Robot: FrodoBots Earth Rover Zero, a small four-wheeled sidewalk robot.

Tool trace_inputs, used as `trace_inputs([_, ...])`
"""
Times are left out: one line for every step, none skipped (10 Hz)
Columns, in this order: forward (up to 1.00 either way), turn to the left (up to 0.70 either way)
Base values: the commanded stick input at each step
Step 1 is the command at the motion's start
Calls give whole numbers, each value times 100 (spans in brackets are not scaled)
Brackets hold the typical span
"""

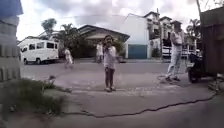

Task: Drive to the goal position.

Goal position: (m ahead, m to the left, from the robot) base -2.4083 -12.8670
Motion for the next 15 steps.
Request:
trace_inputs([-12, 0])
trace_inputs([-12, 0])
trace_inputs([-12, 0])
trace_inputs([-12, 0])
trace_inputs([-12, 0])
trace_inputs([-12, 0])
trace_inputs([-12, 0])
trace_inputs([-12, 0])
trace_inputs([-12, 0])
trace_inputs([-12, 0])
trace_inputs([-12, 0])
trace_inputs([-12, 0])
trace_inputs([-12, 0])
trace_inputs([-12, 0])
trace_inputs([-12, 0])
